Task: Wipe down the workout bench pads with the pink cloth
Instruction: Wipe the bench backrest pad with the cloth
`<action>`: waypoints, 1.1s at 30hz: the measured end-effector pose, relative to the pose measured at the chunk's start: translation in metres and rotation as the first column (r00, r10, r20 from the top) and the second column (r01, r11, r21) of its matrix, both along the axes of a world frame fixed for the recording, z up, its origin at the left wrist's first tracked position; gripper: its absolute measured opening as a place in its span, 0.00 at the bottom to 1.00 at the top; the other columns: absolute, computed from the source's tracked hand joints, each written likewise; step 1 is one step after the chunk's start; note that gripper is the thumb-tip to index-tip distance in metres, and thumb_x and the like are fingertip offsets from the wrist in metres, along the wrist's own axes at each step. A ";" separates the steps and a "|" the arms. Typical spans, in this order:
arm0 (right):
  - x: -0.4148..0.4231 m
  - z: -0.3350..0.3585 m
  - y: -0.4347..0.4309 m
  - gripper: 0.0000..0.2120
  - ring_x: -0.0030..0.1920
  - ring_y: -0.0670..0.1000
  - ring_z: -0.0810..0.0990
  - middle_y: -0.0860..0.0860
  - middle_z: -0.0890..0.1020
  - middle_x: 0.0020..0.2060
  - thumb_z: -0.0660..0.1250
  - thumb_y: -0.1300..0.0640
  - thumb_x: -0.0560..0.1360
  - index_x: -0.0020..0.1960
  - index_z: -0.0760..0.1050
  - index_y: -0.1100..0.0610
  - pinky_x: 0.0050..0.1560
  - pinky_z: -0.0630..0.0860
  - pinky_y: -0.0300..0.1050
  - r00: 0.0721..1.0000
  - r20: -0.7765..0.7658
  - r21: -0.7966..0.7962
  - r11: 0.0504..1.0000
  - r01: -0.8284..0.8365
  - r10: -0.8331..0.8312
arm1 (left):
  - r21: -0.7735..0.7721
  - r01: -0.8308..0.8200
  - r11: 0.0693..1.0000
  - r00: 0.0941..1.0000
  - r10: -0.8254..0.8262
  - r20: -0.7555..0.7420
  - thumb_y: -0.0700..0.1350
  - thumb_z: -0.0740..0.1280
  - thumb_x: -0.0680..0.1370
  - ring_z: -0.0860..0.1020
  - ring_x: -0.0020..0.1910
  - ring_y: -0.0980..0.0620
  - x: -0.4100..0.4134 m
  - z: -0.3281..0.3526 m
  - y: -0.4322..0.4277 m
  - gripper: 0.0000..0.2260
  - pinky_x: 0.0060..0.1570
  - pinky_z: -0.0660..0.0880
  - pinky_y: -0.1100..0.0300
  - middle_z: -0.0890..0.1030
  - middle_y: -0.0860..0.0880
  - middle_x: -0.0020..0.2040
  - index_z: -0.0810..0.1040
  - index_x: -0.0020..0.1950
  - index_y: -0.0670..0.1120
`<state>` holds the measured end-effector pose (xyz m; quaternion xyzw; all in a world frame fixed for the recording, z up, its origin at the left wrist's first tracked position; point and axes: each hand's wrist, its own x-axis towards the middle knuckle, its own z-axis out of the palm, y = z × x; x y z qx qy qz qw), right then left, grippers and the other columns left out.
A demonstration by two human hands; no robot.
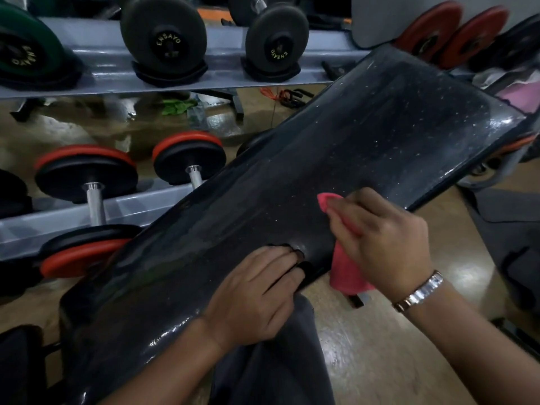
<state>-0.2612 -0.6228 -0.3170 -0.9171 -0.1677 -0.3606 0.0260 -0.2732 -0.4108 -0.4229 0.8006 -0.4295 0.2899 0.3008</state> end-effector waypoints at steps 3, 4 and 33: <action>-0.013 -0.012 0.004 0.08 0.38 0.50 0.84 0.48 0.83 0.44 0.68 0.52 0.80 0.56 0.84 0.51 0.28 0.77 0.47 0.993 -0.068 0.004 0.995 -0.099 0.099 | 0.009 -0.003 1.000 1.000 0.003 0.001 0.37 0.65 0.78 0.80 0.60 0.39 -0.001 -0.001 -0.002 0.11 0.63 0.76 0.44 0.83 0.38 0.58 0.78 0.60 0.39; -0.017 -0.010 0.000 0.09 0.39 0.50 0.84 0.47 0.83 0.45 0.68 0.53 0.80 0.57 0.84 0.51 0.28 0.78 0.46 0.983 -0.096 -0.022 0.987 -0.158 0.155 | 0.010 -0.001 1.000 1.000 0.001 0.003 0.37 0.65 0.77 0.80 0.61 0.39 -0.001 -0.002 -0.002 0.12 0.63 0.76 0.44 0.83 0.38 0.58 0.78 0.60 0.39; 0.003 0.014 -0.037 0.10 0.38 0.51 0.84 0.49 0.84 0.45 0.65 0.52 0.82 0.54 0.84 0.53 0.26 0.75 0.46 0.999 -0.045 -0.023 1.000 -0.011 0.010 | -0.021 0.048 0.999 0.999 -0.048 -0.014 0.36 0.67 0.75 0.79 0.62 0.37 0.022 0.028 -0.044 0.15 0.64 0.76 0.44 0.83 0.36 0.59 0.76 0.62 0.39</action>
